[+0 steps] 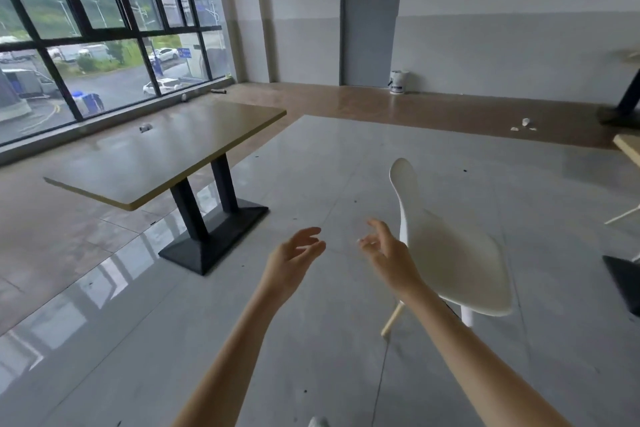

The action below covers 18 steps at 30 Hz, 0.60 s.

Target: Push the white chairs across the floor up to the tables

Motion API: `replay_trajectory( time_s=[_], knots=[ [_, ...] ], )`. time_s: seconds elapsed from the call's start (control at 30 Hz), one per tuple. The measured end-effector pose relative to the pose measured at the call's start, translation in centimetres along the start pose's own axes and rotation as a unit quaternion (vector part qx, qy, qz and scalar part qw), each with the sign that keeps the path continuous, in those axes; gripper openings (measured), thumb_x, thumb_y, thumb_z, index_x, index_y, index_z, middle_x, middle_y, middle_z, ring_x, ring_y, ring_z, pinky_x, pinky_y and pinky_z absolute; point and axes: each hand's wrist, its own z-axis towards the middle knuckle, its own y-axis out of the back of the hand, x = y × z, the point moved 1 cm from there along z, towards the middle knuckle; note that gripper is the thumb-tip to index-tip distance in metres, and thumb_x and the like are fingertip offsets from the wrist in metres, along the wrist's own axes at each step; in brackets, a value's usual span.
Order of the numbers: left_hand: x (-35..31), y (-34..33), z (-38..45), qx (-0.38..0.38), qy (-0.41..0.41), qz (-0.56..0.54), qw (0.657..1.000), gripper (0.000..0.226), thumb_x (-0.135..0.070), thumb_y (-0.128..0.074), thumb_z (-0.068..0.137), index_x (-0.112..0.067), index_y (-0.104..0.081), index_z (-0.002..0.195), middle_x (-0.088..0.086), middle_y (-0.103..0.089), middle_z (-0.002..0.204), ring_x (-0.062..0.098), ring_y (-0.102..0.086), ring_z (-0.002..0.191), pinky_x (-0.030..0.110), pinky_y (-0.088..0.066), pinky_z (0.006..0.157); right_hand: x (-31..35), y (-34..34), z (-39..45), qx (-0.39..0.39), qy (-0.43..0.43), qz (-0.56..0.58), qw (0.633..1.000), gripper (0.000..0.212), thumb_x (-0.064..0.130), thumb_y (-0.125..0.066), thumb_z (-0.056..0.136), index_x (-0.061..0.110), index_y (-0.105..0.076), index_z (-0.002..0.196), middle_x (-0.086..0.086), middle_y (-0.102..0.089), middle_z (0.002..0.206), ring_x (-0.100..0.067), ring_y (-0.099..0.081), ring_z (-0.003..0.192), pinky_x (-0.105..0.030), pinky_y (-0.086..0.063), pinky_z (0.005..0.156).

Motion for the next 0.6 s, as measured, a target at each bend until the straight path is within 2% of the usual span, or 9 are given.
replay_trajectory(
  time_s=[0.07,0.13,0.17,0.2,0.3,0.43,0.5,0.6],
  knots=[
    [1.4,1.4,6.4,0.002,0.009,-0.005,1.0,0.034,-0.023,-0.055,0.092,-0.019,-0.054,0.125,0.003,-0.063,0.11,0.016,-0.058,0.096,0.023,-0.043,0.075,-0.5,-1.4,6.2,-0.001,0.002,-0.011,1.0,0.045,0.022,-0.052,0.092,0.015,-0.04,0.135,0.002,-0.059,0.1,-0.016,-0.054,0.092,-0.024,-0.037,0.08],
    [2.1,3.2,13.2,-0.003,0.016,0.0,1.0,0.032,-0.024,-0.055,0.092,-0.019,-0.056,0.124,0.004,-0.063,0.108,0.018,-0.059,0.099,0.026,-0.039,0.082,-0.6,-2.3,12.9,-0.003,-0.01,-0.03,0.999,0.048,0.023,-0.054,0.091,0.015,-0.04,0.136,-0.004,-0.062,0.109,-0.021,-0.058,0.099,-0.027,-0.039,0.084],
    [2.4,3.6,14.0,-0.006,0.023,0.004,1.0,0.031,-0.023,-0.055,0.092,-0.018,-0.058,0.122,0.003,-0.063,0.105,0.018,-0.059,0.099,0.027,-0.039,0.082,-0.9,-2.2,13.8,-0.003,-0.02,-0.044,0.999,0.048,0.024,-0.055,0.091,0.015,-0.04,0.136,-0.006,-0.063,0.114,-0.023,-0.058,0.103,-0.028,-0.041,0.087],
    [2.4,5.1,19.5,-0.007,0.017,0.002,1.0,0.03,-0.023,-0.055,0.092,-0.017,-0.059,0.121,0.003,-0.062,0.103,0.017,-0.058,0.098,0.027,-0.038,0.082,-0.5,-2.8,19.3,-0.019,-0.021,-0.045,0.999,0.049,0.024,-0.055,0.09,0.015,-0.04,0.136,-0.007,-0.063,0.116,-0.024,-0.059,0.105,-0.028,-0.041,0.088],
    [2.7,6.9,25.9,-0.016,0.027,0.001,1.0,0.03,-0.024,-0.056,0.092,-0.016,-0.059,0.121,0.004,-0.062,0.103,0.019,-0.058,0.1,0.028,-0.039,0.086,0.3,-2.9,25.1,-0.042,-0.022,-0.054,0.997,0.049,0.025,-0.057,0.089,0.016,-0.041,0.135,-0.007,-0.063,0.116,-0.024,-0.06,0.104,-0.026,-0.04,0.084],
    [3.8,7.3,35.7,0.019,0.04,0.01,0.999,0.033,-0.024,-0.055,0.092,-0.015,-0.055,0.124,0.007,-0.062,0.106,0.019,-0.057,0.098,0.028,-0.038,0.085,0.0,-4.6,32.9,-0.026,-0.033,-0.076,0.996,0.053,0.029,-0.057,0.089,0.019,-0.037,0.137,-0.005,-0.06,0.118,-0.023,-0.058,0.105,-0.033,-0.044,0.09],
    [4.6,6.5,40.2,0.046,0.033,0.02,0.998,0.032,-0.022,-0.056,0.092,-0.014,-0.056,0.123,0.012,-0.065,0.111,0.021,-0.058,0.098,0.027,-0.038,0.083,-1.2,-5.2,36.2,-0.034,-0.05,-0.08,0.995,0.054,0.03,-0.057,0.088,0.02,-0.036,0.137,-0.004,-0.059,0.119,-0.023,-0.057,0.106,-0.032,-0.043,0.089],
    [5.9,4.9,46.4,0.098,0.029,0.042,0.994,0.031,-0.019,-0.057,0.091,-0.013,-0.059,0.121,0.016,-0.066,0.118,0.026,-0.061,0.106,0.026,-0.038,0.084,-3.8,-5.9,40.4,-0.06,-0.089,-0.08,0.991,0.057,0.032,-0.058,0.088,0.02,-0.034,0.138,-0.004,-0.058,0.12,-0.022,-0.056,0.107,-0.031,-0.041,0.089]
  ],
)
